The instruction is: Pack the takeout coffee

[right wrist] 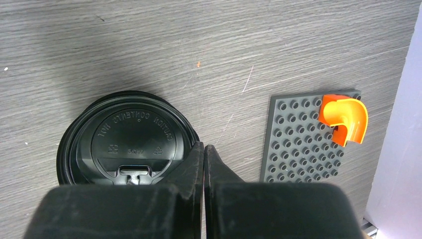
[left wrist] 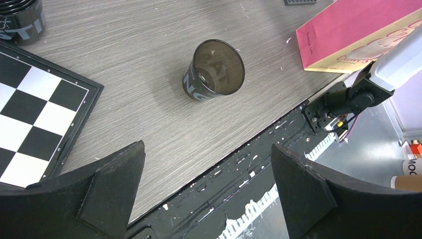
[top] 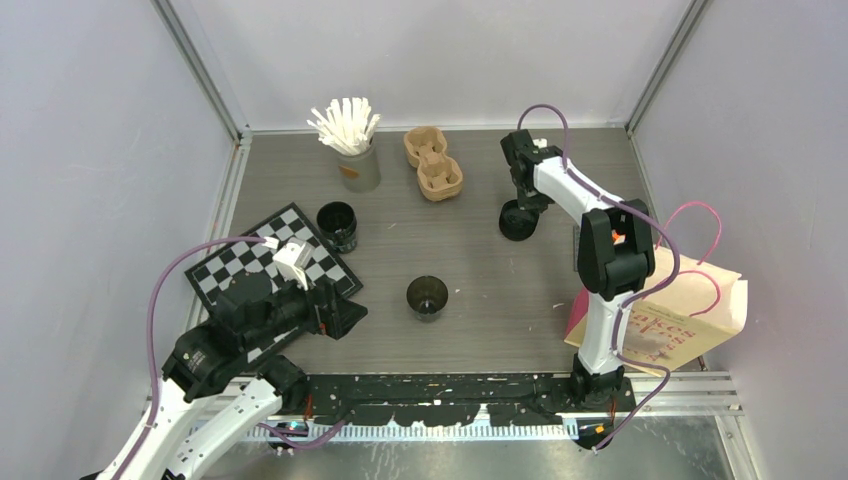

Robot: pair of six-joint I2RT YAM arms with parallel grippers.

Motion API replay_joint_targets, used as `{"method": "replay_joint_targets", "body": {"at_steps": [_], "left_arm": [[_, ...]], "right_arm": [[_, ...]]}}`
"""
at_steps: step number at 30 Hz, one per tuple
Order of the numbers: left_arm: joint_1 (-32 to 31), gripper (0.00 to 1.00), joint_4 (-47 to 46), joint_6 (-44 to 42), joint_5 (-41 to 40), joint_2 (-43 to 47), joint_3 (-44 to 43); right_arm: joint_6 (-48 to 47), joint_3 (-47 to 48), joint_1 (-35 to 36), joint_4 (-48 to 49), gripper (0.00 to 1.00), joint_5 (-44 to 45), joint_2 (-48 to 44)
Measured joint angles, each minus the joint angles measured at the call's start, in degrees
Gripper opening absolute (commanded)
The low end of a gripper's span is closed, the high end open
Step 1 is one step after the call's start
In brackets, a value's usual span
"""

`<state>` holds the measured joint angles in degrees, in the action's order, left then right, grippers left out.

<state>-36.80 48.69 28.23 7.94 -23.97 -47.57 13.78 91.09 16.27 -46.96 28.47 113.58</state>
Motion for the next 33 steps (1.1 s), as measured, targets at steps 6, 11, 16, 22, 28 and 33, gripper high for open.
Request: {"method": "replay_joint_targets", "body": {"at_steps": [6, 11, 16, 22, 28, 33], "left_arm": [[0.0, 1.00, 0.0, 0.0, 0.0, 0.0, 0.0], [0.0, 1.00, 0.0, 0.0, 0.0, 0.0, 0.0], [0.0, 1.00, 0.0, 0.0, 0.0, 0.0, 0.0], [0.0, 1.00, 0.0, 0.0, 0.0, 0.6, 0.0], [0.0, 1.00, 0.0, 0.0, 0.0, 0.6, 0.0], [0.0, 1.00, 0.0, 0.0, 0.0, 0.6, 0.0]], "right_arm": [[-0.1, 0.0, 0.0, -0.3, 0.15, 0.2, -0.5], [-0.1, 0.0, 0.0, -0.3, 0.28, 0.0, -0.5], [-0.1, 0.0, 0.0, -0.3, 0.29, -0.3, -0.5], [-0.1, 0.3, 0.0, -0.3, 0.30, -0.4, -0.5], [-0.1, 0.3, -0.3, -0.3, 0.32, -1.1, -0.5], [-0.1, 0.3, -0.3, -0.3, 0.31, -2.0, -0.5]]}}
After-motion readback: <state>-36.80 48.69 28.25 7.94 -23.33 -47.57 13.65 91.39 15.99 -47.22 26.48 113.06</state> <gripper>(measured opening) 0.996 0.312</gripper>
